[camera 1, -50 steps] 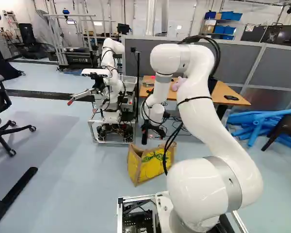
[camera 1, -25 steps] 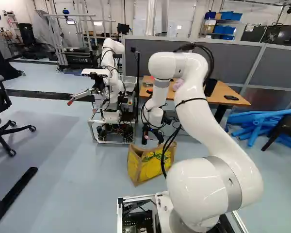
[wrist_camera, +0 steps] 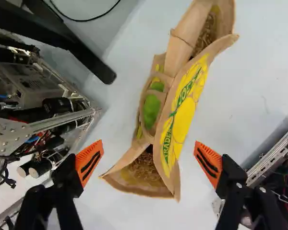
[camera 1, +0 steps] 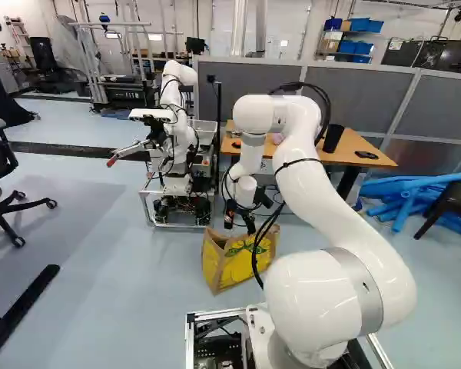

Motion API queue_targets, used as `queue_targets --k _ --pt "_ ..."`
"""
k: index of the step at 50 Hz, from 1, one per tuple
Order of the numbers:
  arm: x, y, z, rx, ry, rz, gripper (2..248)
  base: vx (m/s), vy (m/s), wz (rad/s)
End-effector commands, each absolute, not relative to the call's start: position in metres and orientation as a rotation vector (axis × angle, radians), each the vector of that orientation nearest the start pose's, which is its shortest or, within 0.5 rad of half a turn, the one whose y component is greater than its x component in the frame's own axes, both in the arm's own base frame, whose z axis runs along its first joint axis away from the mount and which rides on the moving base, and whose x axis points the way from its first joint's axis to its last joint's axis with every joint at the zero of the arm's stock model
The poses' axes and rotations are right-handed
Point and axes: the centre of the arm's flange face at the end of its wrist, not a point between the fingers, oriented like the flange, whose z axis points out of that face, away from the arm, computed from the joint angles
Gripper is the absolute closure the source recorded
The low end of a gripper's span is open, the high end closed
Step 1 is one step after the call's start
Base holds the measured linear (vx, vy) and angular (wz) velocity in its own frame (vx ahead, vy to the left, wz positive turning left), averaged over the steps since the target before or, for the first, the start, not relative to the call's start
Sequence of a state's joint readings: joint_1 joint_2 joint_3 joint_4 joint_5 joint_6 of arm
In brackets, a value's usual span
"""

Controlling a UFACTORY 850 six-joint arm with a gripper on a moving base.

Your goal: Pick up the bag on the ground and place it on the table

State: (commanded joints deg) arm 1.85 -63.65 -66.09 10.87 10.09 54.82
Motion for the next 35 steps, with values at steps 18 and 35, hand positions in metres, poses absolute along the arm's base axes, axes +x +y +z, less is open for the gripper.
queue_targets --k 18,35 --pt "0.54 0.014 0.003 -2.408 1.838 -0.268 3 0.0 0.0 0.0" --pt "0.542 0.015 -0.022 -2.323 1.947 -0.246 3 0.0 0.0 0.0"
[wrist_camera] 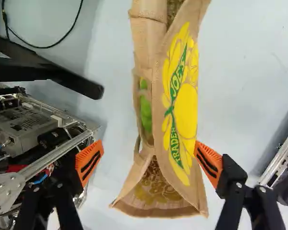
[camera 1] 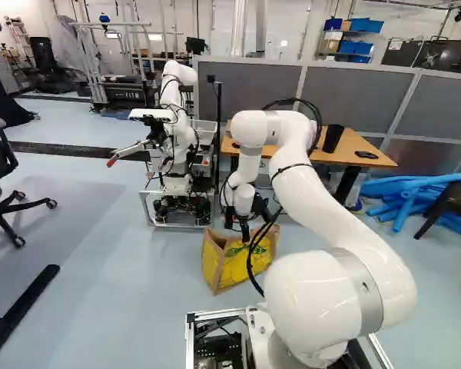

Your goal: Pick up the bag on the ground and place it on the table

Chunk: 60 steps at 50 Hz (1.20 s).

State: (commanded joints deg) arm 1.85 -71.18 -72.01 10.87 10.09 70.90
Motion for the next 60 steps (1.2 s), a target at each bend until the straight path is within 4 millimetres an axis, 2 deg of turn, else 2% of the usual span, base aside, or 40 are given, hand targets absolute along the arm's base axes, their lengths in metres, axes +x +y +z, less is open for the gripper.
queue_targets --k 60 --pt "0.546 0.015 -0.113 -2.338 1.963 -0.215 3 0.0 0.0 0.0"
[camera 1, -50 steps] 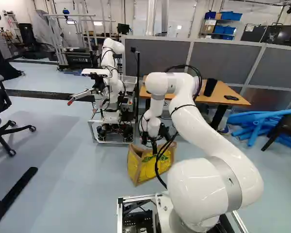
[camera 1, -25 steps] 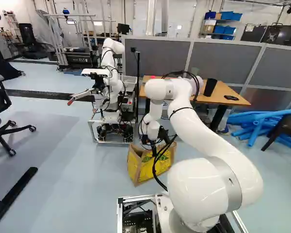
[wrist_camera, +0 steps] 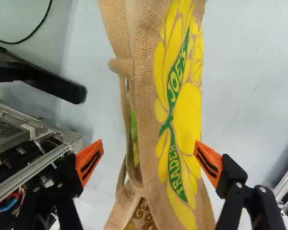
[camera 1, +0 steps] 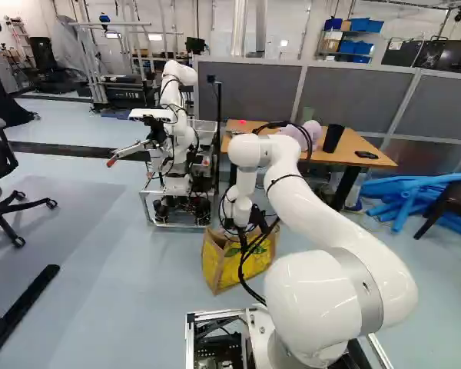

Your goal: Pick up the bag on the ground and place it on the table

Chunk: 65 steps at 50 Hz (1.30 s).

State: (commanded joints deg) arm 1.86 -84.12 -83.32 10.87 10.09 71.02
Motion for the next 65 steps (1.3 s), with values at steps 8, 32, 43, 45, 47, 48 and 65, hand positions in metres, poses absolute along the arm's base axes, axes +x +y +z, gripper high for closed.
queue_targets --k 8,32,43,45,47,48,65 --pt "0.546 0.015 -0.125 -2.339 1.964 -0.213 3 0.0 0.0 0.0" --pt "0.546 0.015 -0.161 -2.341 1.965 -0.21 3 0.0 0.0 0.0" --pt "0.545 0.015 -0.178 -2.341 1.965 -0.21 3 0.0 0.0 0.0" --pt "0.545 0.015 -0.181 -2.34 1.965 -0.211 3 0.0 0.0 0.0" --pt "0.545 0.015 -0.184 -2.34 1.965 -0.211 3 0.0 0.0 0.0" --pt "0.545 0.015 -0.186 -2.34 1.965 -0.211 3 0.0 0.0 0.0" --pt "0.544 0.015 -0.197 -2.34 1.964 -0.212 110 0.0 0.0 0.0"
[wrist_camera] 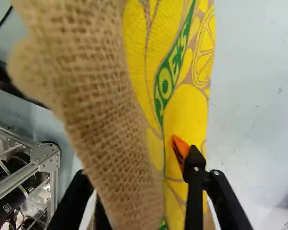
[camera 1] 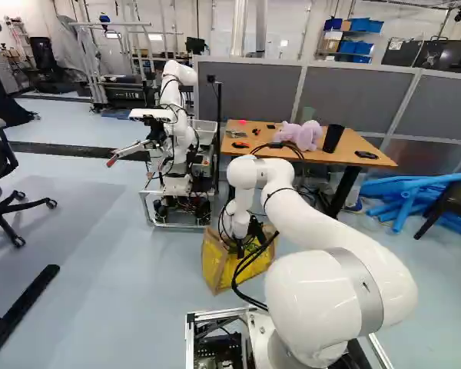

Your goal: Pick up the bag on the ground and place it on the table

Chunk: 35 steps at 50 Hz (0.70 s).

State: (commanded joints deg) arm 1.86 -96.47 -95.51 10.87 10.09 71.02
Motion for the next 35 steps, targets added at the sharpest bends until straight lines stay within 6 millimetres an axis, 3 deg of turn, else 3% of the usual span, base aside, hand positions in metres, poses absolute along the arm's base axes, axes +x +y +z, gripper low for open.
queue_targets --k 4,5,10,11,15,16,35 --pt "0.544 0.015 -0.197 -2.34 1.964 -0.212 110 0.0 0.0 0.0" --pt "0.544 0.015 -0.197 -2.34 1.964 -0.212 147 0.0 0.0 0.0" --pt "0.544 0.015 -0.197 -2.34 1.964 -0.212 147 0.0 0.0 0.0" --pt "0.544 0.015 -0.197 -2.34 1.964 -0.212 184 0.0 0.0 0.0" --pt "0.544 0.015 -0.197 -2.34 1.964 -0.212 184 0.0 0.0 0.0" --pt "0.544 0.015 -0.197 -2.34 1.964 -0.212 219 0.0 0.0 0.0" --pt "0.545 0.015 -0.173 -2.341 1.965 -0.21 228 0.0 0.0 0.0"
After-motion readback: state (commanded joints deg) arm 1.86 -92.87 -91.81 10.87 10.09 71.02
